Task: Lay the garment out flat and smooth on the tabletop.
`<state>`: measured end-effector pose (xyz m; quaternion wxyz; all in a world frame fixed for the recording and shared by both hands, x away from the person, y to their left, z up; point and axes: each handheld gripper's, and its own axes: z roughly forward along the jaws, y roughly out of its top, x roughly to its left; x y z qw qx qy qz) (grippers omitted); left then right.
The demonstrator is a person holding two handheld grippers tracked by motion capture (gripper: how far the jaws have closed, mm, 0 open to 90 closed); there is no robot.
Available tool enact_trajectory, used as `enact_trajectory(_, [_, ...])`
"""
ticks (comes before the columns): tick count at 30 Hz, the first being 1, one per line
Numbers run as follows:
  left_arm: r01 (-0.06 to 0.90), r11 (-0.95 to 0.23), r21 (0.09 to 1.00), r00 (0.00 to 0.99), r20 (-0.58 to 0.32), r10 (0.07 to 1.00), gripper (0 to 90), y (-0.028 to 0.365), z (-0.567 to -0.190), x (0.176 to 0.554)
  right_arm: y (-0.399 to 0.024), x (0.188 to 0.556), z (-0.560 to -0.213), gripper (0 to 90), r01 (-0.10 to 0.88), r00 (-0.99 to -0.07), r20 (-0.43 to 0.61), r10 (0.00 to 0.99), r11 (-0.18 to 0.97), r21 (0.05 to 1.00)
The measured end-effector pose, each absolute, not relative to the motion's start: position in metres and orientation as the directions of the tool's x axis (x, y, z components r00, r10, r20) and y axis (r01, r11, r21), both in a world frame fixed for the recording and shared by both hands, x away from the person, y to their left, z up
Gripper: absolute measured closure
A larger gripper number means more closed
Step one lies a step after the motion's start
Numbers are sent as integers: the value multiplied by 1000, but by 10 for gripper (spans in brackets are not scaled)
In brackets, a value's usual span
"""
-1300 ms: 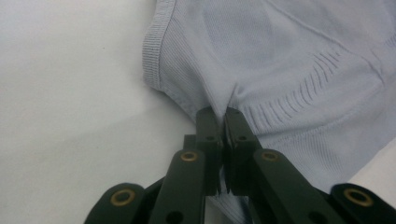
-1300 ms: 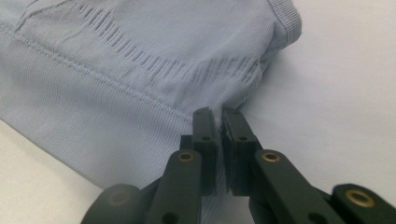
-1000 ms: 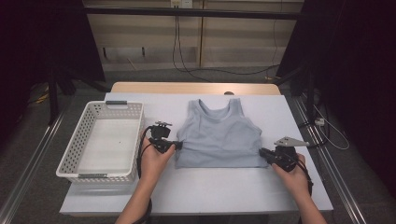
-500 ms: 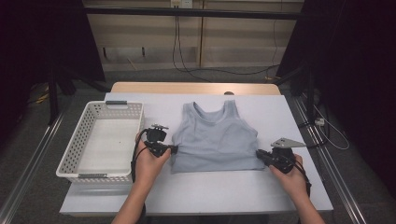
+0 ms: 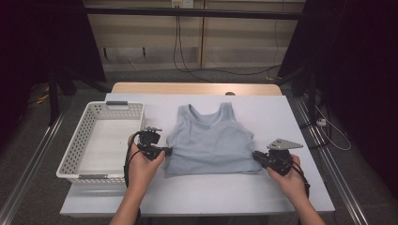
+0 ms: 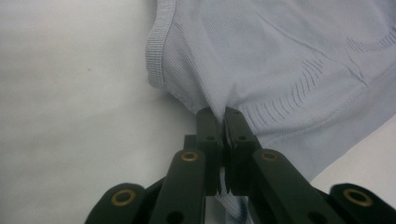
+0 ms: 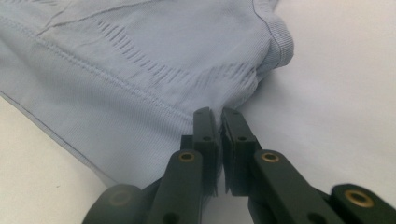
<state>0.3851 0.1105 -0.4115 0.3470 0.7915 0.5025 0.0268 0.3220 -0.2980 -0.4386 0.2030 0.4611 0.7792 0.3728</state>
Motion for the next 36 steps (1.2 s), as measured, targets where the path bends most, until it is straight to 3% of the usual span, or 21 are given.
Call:
enact_trajectory(11, [784, -234, 575, 468, -299, 832, 869, 120, -411, 379, -282, 330, -441, 856, 549, -507, -2, 862, 325, 770])
enact_trajectory(31, [783, -261, 564, 496, -314, 809, 868, 113, -404, 371, -298, 297, -434, 855, 550, -530, 38, 847, 309, 776])
enact_trajectory(36, [779, -272, 566, 505, -307, 807, 841, 111, -406, 372, -299, 297, -432, 809, 535, -529, 38, 848, 299, 790])
